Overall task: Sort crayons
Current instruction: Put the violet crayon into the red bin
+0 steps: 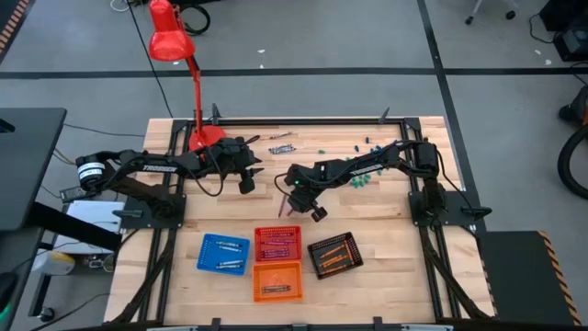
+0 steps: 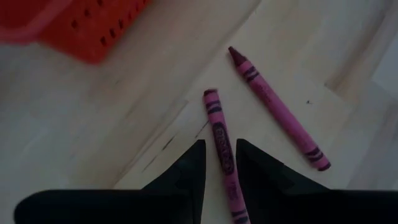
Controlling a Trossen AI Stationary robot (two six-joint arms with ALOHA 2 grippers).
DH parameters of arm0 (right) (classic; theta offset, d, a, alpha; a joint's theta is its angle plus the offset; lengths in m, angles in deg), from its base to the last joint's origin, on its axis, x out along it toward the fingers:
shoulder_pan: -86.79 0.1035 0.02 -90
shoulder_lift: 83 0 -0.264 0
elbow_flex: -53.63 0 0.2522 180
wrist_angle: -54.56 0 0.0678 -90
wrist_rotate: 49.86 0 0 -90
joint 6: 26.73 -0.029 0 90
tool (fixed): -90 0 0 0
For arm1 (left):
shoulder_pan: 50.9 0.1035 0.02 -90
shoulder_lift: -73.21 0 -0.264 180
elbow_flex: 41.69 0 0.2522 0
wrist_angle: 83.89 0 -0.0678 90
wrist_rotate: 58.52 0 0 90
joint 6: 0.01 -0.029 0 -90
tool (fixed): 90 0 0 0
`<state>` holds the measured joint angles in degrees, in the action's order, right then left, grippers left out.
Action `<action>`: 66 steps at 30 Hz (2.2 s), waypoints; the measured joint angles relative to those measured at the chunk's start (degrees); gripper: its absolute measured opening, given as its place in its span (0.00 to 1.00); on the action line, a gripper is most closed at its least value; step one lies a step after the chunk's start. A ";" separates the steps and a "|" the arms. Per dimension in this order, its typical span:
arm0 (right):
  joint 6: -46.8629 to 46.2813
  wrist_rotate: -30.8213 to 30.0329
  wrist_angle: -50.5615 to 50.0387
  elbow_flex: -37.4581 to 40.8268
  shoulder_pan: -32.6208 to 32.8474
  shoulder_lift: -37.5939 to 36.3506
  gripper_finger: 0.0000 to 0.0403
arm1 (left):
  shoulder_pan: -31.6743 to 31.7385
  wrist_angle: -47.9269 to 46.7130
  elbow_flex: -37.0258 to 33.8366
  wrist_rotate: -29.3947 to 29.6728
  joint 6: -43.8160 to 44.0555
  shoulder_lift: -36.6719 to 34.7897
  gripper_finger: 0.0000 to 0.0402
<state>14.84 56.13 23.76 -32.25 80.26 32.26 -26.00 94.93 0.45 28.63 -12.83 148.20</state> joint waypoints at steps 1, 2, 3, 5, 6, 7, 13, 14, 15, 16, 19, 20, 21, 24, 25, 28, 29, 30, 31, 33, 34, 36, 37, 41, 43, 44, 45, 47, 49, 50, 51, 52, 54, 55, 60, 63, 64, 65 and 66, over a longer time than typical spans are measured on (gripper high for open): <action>-0.86 0.02 0.57 0.00 0.00 0.00 0.23 | -0.02 0.00 0.00 -0.02 0.02 -0.02 0.35; -1.60 0.05 0.92 -0.02 0.00 0.00 0.23 | -0.01 0.00 0.00 -0.01 0.02 -0.01 0.35; -2.63 0.12 0.90 -0.02 0.00 0.00 0.23 | -0.01 0.00 0.00 -0.01 0.02 -0.01 0.35; -4.53 0.19 0.58 -0.02 -0.45 0.00 0.23 | -0.01 -0.01 0.00 -0.01 0.02 -0.02 0.35; -5.37 0.52 0.72 0.16 -0.76 0.00 0.23 | -0.02 0.00 0.00 -0.02 0.02 0.00 0.35; -5.90 1.06 1.17 0.61 -1.15 -0.04 0.23 | 0.00 0.00 0.00 0.00 0.02 -0.02 0.35; -7.45 2.32 4.56 4.74 -3.00 -0.37 0.23 | -0.01 -0.01 0.00 0.00 0.04 -0.02 0.35; -7.47 1.79 5.46 5.48 -3.06 -0.48 0.22 | -0.02 -0.01 0.00 0.00 0.04 -0.02 0.35; -7.52 1.12 6.12 6.13 -3.06 -0.57 0.22 | 0.00 0.00 0.00 -0.01 0.04 -0.02 0.35; -7.57 0.43 6.51 6.64 -3.05 -0.61 0.22 | 0.00 0.00 0.00 -0.01 0.04 -0.02 0.35; -7.59 0.46 6.93 7.28 -3.25 -0.55 0.19 | -0.01 0.00 0.00 -0.01 0.04 -0.02 0.35; -7.64 0.57 6.87 7.30 -3.26 -0.52 0.17 | 0.00 0.00 0.00 0.00 0.04 -0.02 0.35; -7.64 0.49 6.76 7.32 -3.24 -0.48 0.15 | -0.01 0.00 0.00 -0.01 0.04 -0.02 0.35; -7.75 0.69 6.86 7.39 -3.25 -0.46 0.07 | 0.00 0.00 0.00 -0.01 0.04 -0.02 0.35; -8.30 0.88 7.01 7.43 -3.26 -0.46 0.05 | -0.01 0.00 0.00 0.00 0.04 -0.01 0.35; -11.10 1.10 7.86 7.52 -3.30 -0.84 0.03 | -0.02 0.00 0.00 -0.02 0.04 -0.02 0.35; -11.61 1.28 8.16 7.52 -3.32 -1.22 0.03 | 0.00 0.00 0.00 0.00 0.04 -0.02 0.35; -12.11 1.35 8.35 7.62 -3.32 -1.67 0.04 | -0.02 0.00 0.00 -0.02 0.04 -0.02 0.35; -12.76 1.09 8.04 7.71 -3.32 -2.22 0.05 | 0.00 0.00 0.00 -0.02 0.04 0.00 0.35; -14.26 0.11 7.37 8.01 -3.25 -3.84 0.07 | -0.01 0.00 0.00 -0.01 0.04 -0.01 0.35; -14.84 -0.03 7.70 8.02 -3.13 -4.90 0.08 | -0.01 0.01 0.00 -0.01 0.04 -0.02 0.35; -16.20 0.14 8.79 7.83 -2.81 -7.46 0.08 | 0.00 0.02 0.00 -0.02 0.04 -0.02 0.35; -17.19 0.42 9.29 7.74 -2.54 -8.59 0.08 | 0.00 0.04 0.00 0.00 0.04 -0.02 0.35; -22.81 5.04 12.52 7.78 -1.24 -11.67 0.07 | 0.00 0.09 0.00 0.00 0.04 -0.02 0.35; -25.66 9.10 16.96 7.73 -0.35 -12.72 0.08 | 0.00 0.09 0.00 0.00 0.04 -0.02 0.35; -27.16 10.65 19.44 7.71 0.28 -12.85 0.08 | 0.00 0.13 0.00 0.00 0.04 -0.02 0.35; -28.56 11.68 21.74 7.69 1.04 -12.78 0.08 | 0.00 0.13 0.00 -0.02 0.04 -0.02 0.35; -30.09 12.15 25.61 7.69 2.99 -12.27 0.08 | 0.00 0.13 0.00 -0.01 0.04 -0.02 0.35; -30.66 11.98 27.67 7.69 4.66 -12.05 0.08 | 0.00 0.15 0.00 -0.02 0.04 0.00 0.35; -30.97 12.12 28.98 7.69 5.43 -11.59 0.08 | 0.00 0.15 0.00 0.00 0.04 -0.01 0.35; -31.47 12.13 30.46 7.61 6.04 -11.15 0.08 | 0.00 0.15 -0.02 0.00 0.04 -0.01 0.35; -32.38 12.09 30.53 7.65 6.57 -11.02 0.08 | 0.00 0.15 -0.02 -0.01 0.04 -0.02 0.35; -34.53 12.65 32.51 7.64 7.45 -10.07 0.08 | 0.00 0.41 -0.02 0.00 0.04 -0.02 0.35; -35.85 13.36 32.85 7.63 7.68 -9.58 0.08 | 0.00 0.49 -0.02 0.00 0.07 -0.01 0.35; -40.62 15.93 33.52 7.64 8.02 -5.08 0.08 | 0.00 1.01 -0.02 -0.01 0.42 -0.02 0.35; -41.47 16.56 32.29 6.56 8.02 -2.00 0.08 | 0.00 1.20 -0.02 -0.01 0.40 -0.02 0.35; -41.47 16.46 30.51 5.67 8.00 -1.18 0.08 | 0.00 1.21 -0.02 -0.01 0.39 -0.02 0.35; -41.47 16.05 28.51 4.53 7.98 -0.42 0.08 | 0.00 1.22 -0.02 -0.01 0.39 -0.02 0.35; -41.40 15.08 26.22 3.21 8.00 0.42 0.08 | 0.00 1.22 -0.02 -0.02 0.39 -0.02 0.35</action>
<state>-26.56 71.20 49.98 -29.04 88.26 32.68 -26.00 96.15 0.43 28.61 -12.43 148.19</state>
